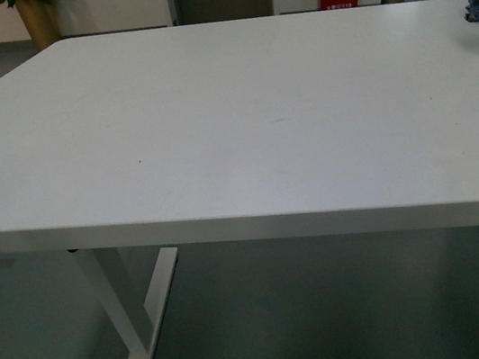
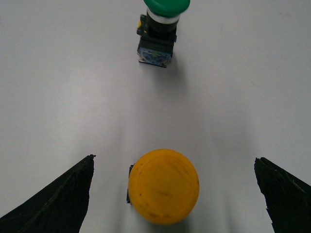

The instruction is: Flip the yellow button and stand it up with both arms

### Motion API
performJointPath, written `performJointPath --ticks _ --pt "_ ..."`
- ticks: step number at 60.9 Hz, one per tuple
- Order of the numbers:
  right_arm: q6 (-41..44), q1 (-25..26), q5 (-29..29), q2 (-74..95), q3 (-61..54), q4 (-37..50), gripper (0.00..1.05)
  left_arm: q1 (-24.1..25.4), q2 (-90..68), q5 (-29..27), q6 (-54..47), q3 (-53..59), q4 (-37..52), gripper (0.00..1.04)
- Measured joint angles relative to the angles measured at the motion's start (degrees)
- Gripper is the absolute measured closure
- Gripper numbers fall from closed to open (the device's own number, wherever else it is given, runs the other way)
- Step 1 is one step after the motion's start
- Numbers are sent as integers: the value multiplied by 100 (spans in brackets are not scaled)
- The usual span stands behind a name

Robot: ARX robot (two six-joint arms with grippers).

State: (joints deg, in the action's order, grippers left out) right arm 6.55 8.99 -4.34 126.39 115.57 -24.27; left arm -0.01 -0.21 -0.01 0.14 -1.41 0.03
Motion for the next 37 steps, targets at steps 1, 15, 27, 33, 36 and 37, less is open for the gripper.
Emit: performJointPath --ticks 1,15,27,33,36,37 --pt "4 2 35 -52 -44 13 7 0 0 0 0 0 0 6" --pt "-199 125 1084 -1567 -1226 219 7 0 0 0 0 0 0 6" --pt "-728 361 2363 -3429 -2892 562 7 0 0 0 0 0 0 6" --pt "-1130 542 3058 -4551 -3840 702 7 0 0 0 0 0 0 6" --pt "-1303 627 3331 -5029 -4212 721 7 0 0 0 0 0 0 6" --pt "-1403 671 3467 -5263 -4393 721 7 0 0 0 0 0 0 6"
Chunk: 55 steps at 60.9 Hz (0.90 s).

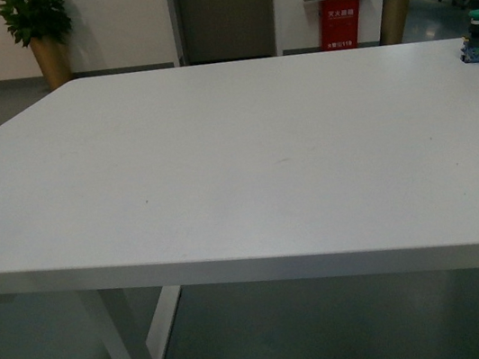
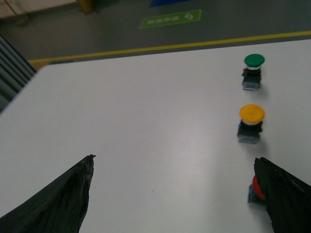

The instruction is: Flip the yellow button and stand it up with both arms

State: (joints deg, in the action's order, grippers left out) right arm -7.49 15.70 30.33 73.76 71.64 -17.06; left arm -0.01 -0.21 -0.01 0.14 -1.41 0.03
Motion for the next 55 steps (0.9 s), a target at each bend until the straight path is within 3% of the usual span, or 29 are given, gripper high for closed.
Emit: performJointPath --ticks 10,19,23,24,26,35,52,55 --pt "-914 223 870 -1827 -1287 -33 7 0 0 0 0 0 0 6" --pt "-1655 101 1064 -2874 -2017 48 7 0 0 0 0 0 0 6" --pt "-1228 -297 -157 -3305 -2511 717 16 0 0 0 0 0 0 6" --pt "-879 -516 -833 -3519 -2804 1060 21 0 0 0 0 0 0 6" --pt "-369 -758 -1624 -3810 -3233 1425 29 0 0 0 0 0 0 6" --pt "433 -1296 -2966 -4402 -4260 1910 54 0 0 0 0 0 0 6" --pt "702 -1550 -3014 -5027 -5473 2339 101 0 0 -2 0 0 0 6" --pt "723 -1550 -3014 -5132 -5622 2387 101 0 0 0 0 0 0 6"
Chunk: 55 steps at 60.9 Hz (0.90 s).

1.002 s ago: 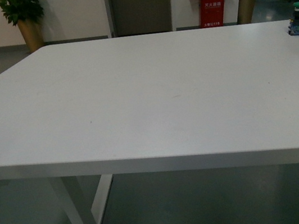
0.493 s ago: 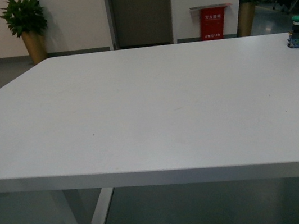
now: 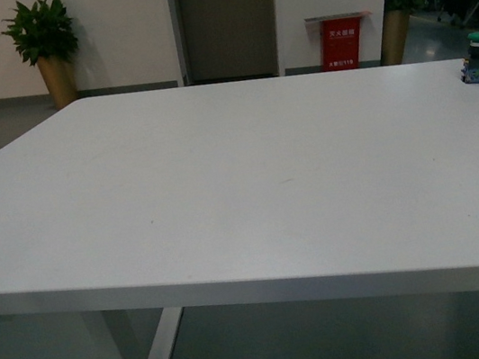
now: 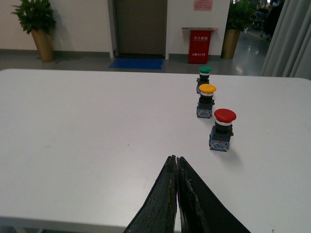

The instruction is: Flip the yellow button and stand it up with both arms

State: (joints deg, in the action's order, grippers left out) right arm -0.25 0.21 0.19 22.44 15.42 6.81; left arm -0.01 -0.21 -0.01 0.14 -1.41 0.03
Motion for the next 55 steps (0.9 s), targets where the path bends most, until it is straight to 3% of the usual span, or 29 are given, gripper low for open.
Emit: performJointPath --ticks 43,48,55 --pt "4 0 -15 -1108 -1143 57 101 0 0 -2 0 0 0 6" --pt "4 -4 -13 -1600 -1172 -549 101 0 0 -2 0 0 0 6" --pt "7 -4 -13 -1954 -1244 -704 101 0 2 0 0 0 0 6"
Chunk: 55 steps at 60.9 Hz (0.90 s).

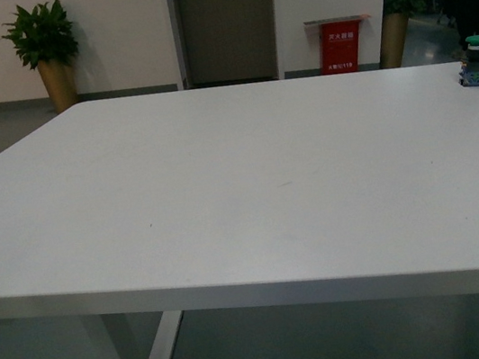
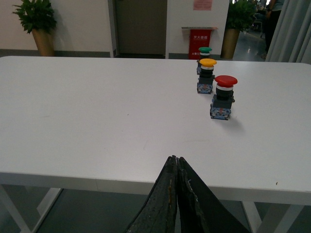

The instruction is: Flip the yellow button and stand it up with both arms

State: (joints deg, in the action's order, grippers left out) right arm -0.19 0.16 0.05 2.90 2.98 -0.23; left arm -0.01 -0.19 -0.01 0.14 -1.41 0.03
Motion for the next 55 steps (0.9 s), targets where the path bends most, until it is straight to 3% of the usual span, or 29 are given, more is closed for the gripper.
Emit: performJointPath --ticks 34,55 --pt "4 0 2 -269 -240 4 101 0 0 0 0 0 0 6" --pt "4 0 2 -269 -240 4 36 0 0 0 0 0 0 6"
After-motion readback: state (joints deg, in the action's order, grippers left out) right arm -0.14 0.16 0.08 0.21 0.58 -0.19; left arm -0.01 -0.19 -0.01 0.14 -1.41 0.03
